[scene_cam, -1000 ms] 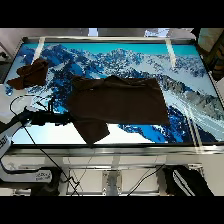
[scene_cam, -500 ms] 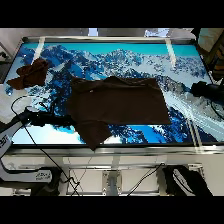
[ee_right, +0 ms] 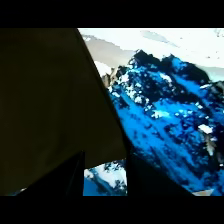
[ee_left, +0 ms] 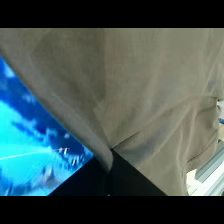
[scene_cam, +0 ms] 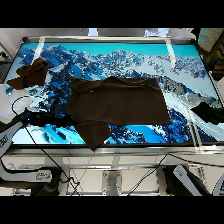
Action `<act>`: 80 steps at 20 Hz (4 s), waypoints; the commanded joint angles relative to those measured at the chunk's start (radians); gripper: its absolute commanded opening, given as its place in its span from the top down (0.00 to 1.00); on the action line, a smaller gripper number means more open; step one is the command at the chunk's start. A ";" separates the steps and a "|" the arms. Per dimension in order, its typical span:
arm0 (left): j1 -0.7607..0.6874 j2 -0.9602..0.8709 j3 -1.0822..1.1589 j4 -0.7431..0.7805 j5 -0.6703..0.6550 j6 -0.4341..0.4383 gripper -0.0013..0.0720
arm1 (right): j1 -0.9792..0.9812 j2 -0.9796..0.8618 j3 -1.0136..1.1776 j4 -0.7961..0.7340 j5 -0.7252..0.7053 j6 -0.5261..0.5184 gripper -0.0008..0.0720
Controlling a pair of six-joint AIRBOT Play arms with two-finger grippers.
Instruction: Fold the shirts.
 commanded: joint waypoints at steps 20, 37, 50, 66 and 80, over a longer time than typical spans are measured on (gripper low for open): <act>0.000 0.001 0.001 -0.035 0.043 0.030 0.96 | 0.043 -0.435 -0.226 0.202 -0.190 -0.250 0.46; 0.001 0.002 0.112 -0.420 -0.214 0.109 0.96 | 0.243 -0.424 0.025 0.296 -0.079 -0.254 0.95; 0.122 0.115 1.072 -0.603 -0.366 -0.129 0.96 | 0.122 -0.010 0.601 0.297 -0.127 -0.113 0.95; 0.250 0.536 1.414 -0.517 -0.357 -0.341 0.97 | 0.100 0.389 1.017 -0.079 -0.095 0.073 0.96; 0.240 0.464 1.155 -0.285 -0.354 -0.419 0.97 | 0.305 0.207 0.845 -0.334 0.172 0.223 0.96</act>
